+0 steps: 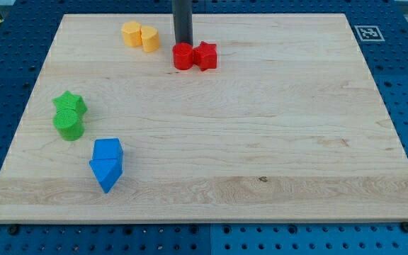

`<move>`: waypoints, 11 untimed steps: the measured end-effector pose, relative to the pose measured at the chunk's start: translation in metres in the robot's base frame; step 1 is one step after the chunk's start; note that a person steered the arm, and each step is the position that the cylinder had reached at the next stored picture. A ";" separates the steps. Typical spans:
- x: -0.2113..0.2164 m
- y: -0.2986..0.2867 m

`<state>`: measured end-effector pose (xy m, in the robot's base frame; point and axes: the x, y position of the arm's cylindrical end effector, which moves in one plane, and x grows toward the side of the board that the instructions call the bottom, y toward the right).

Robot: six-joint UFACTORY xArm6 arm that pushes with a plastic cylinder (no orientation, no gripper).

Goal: Slide the red circle along with red star a bit right

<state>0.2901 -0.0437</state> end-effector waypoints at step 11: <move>0.037 0.031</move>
